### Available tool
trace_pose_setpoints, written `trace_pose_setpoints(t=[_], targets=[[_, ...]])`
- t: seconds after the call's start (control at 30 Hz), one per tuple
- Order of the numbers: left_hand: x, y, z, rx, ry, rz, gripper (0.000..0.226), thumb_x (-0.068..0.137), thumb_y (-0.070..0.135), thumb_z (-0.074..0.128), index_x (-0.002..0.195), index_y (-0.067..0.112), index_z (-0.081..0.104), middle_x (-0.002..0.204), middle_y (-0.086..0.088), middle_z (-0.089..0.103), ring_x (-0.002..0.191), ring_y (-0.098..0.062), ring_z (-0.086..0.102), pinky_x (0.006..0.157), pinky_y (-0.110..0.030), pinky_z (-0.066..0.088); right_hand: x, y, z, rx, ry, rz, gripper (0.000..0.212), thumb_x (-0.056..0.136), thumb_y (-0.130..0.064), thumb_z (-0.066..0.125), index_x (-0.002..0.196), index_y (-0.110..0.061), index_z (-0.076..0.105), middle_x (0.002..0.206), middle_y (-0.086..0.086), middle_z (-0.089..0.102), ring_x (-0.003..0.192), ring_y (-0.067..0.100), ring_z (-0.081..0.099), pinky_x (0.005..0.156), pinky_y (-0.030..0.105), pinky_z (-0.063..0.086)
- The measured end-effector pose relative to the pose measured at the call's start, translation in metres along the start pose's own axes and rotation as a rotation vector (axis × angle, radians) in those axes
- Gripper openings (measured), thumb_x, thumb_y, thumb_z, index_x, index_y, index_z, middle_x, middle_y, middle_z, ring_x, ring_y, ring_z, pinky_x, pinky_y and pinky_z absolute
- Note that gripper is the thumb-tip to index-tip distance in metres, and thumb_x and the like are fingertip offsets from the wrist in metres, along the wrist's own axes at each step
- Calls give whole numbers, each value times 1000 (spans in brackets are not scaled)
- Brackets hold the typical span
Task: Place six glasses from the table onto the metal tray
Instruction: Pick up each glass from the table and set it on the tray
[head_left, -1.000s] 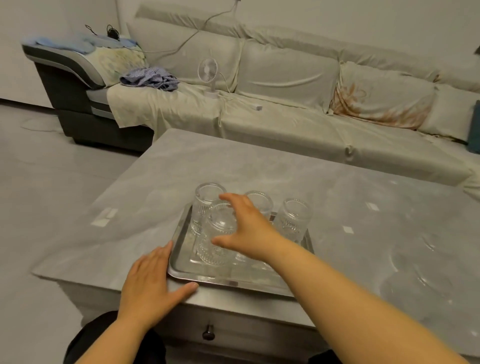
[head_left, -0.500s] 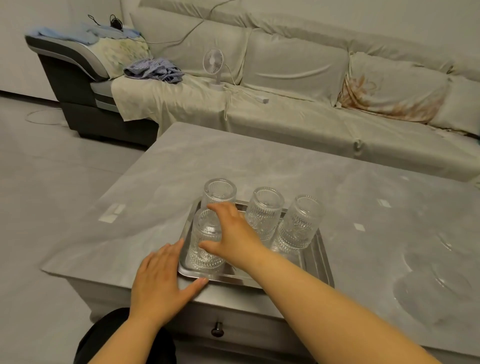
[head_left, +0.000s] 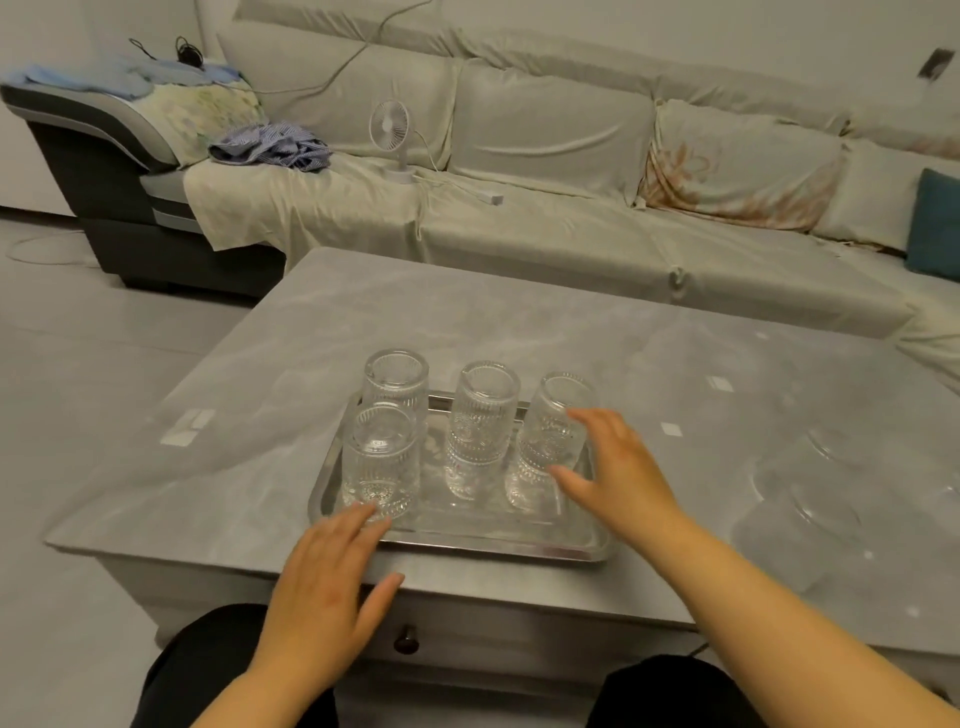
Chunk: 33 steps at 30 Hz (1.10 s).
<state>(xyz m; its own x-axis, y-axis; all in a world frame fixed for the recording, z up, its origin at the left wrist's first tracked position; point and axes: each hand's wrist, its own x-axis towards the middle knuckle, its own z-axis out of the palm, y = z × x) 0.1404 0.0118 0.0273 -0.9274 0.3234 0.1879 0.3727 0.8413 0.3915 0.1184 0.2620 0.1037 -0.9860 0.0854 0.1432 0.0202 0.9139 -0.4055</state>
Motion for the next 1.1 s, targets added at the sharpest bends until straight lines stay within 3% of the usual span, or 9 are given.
trace_pose_setpoints(t=[0.07, 0.13, 0.23, 0.33, 0.43, 0.83, 0.9, 0.97, 1.1], targets=[[2, 21, 5, -25, 5, 101, 71, 92, 53, 6, 110, 10, 59, 110, -11, 68, 102, -26, 63, 108, -13, 10, -6, 23, -12, -60, 52, 98, 58, 79, -28, 62, 131, -16, 39, 139, 8, 41, 127, 26, 36, 105, 35, 29], [11, 40, 15, -29, 28, 180, 67, 94, 47, 7, 106, 10, 61, 107, -10, 69, 105, -23, 60, 107, -11, 1, -14, 47, -24, -165, 103, 185, 56, 79, -30, 61, 130, -16, 41, 140, 8, 41, 129, 28, 33, 106, 37, 26], [29, 63, 26, 9, 27, 213, 69, 94, 43, 4, 99, 13, 66, 104, -8, 71, 104, -23, 61, 104, -20, 22, -23, 79, -43, -293, 186, 321, 58, 79, -31, 60, 131, -15, 40, 143, 12, 36, 132, 31, 26, 109, 41, 21], [41, 68, 36, 64, -76, 149, 78, 93, 43, -4, 95, 15, 69, 99, -6, 74, 93, -23, 68, 79, -38, 55, -34, 107, -58, -343, 206, 485, 65, 78, -35, 60, 134, -17, 32, 149, 13, 25, 136, 32, 16, 111, 46, 17], [45, 63, 47, 150, -125, 126, 80, 94, 42, -4, 89, 16, 72, 93, -1, 76, 89, -20, 70, 72, -46, 56, -43, 127, -62, -326, 184, 588, 70, 77, -41, 60, 135, -18, 30, 151, 13, 21, 137, 34, 15, 110, 48, 18], [43, 61, 46, 180, -123, 209, 81, 93, 43, -5, 87, 19, 72, 93, 1, 75, 87, -16, 70, 70, -36, 57, -45, 139, -70, -78, 138, 745, 66, 75, -32, 65, 131, -13, 37, 137, 17, 39, 122, 41, 38, 96, 43, 39], [40, 61, 39, 173, -133, 233, 80, 93, 45, -4, 90, 18, 71, 95, 0, 75, 89, -17, 70, 83, -29, 50, -46, 133, -72, -72, 154, 723, 65, 74, -31, 66, 130, -14, 38, 138, 16, 39, 122, 41, 38, 96, 44, 39], [33, 57, 32, 146, -120, 243, 76, 93, 46, 0, 94, 16, 70, 98, -3, 74, 93, -21, 68, 105, -24, 20, -45, 122, -72, -66, 170, 670, 67, 74, -30, 66, 132, -15, 36, 140, 14, 38, 123, 39, 37, 95, 44, 39], [13, 38, 22, 29, -18, 185, 72, 93, 49, 6, 97, 12, 67, 102, -9, 72, 110, -19, 52, 108, -15, 1, -37, 86, -73, -33, 179, 477, 73, 72, -30, 69, 133, -18, 33, 137, 11, 41, 122, 34, 40, 93, 42, 41]])
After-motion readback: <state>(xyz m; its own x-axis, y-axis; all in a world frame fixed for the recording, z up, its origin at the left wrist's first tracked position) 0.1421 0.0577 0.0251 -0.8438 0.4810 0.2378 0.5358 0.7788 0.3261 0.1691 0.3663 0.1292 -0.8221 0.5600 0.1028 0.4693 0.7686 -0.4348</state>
